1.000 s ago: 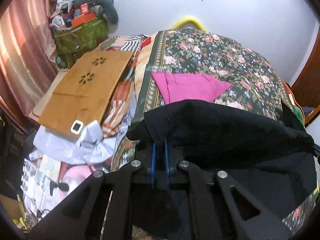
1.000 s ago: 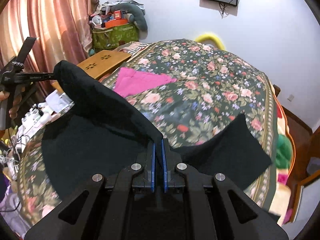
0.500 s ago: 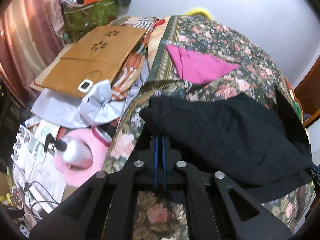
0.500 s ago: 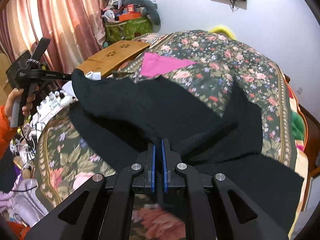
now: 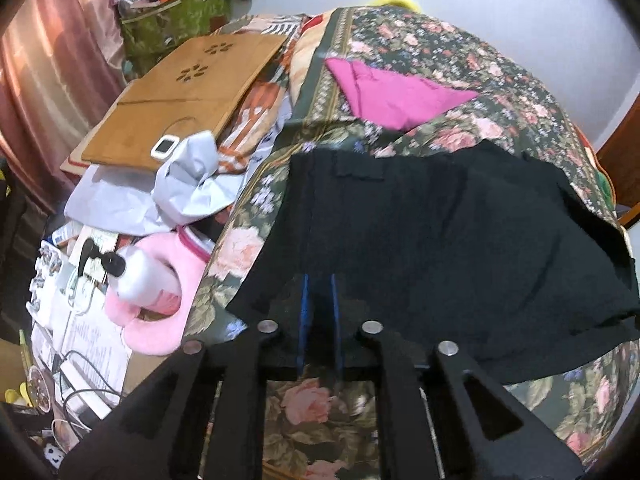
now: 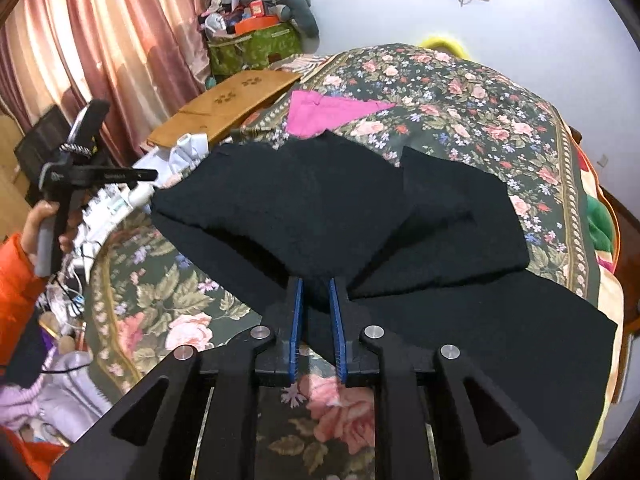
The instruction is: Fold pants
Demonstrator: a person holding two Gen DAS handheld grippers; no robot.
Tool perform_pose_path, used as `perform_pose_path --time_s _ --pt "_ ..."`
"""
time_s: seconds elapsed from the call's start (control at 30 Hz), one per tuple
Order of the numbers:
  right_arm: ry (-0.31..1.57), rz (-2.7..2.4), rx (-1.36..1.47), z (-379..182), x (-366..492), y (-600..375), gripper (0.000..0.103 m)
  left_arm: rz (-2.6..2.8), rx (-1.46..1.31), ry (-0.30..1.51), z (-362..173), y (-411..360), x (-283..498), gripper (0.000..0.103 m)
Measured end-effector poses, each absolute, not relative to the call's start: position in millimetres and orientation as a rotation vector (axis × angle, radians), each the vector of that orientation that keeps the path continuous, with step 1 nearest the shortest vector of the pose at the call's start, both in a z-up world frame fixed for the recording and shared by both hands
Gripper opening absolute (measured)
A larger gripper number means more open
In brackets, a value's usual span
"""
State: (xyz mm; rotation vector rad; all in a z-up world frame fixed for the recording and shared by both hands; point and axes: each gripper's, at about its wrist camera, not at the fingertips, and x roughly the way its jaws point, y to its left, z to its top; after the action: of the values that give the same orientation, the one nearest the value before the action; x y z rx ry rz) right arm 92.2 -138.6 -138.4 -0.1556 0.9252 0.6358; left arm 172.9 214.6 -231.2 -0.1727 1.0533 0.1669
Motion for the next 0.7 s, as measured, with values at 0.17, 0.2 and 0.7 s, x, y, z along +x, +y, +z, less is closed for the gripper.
perform_pose_path --time_s 0.17,0.2,0.7 --pt "0.878 0.604 -0.112 -118 103 -154 0.02 0.126 -0.136 0.992 -207 193 184 0.043" --pt "0.867 0.595 -0.101 -114 108 -158 0.025 0.123 -0.125 0.969 -200 188 186 0.053" --pt "0.88 0.521 -0.134 -123 231 -158 0.054 0.071 -0.056 0.881 -173 136 256 0.095"
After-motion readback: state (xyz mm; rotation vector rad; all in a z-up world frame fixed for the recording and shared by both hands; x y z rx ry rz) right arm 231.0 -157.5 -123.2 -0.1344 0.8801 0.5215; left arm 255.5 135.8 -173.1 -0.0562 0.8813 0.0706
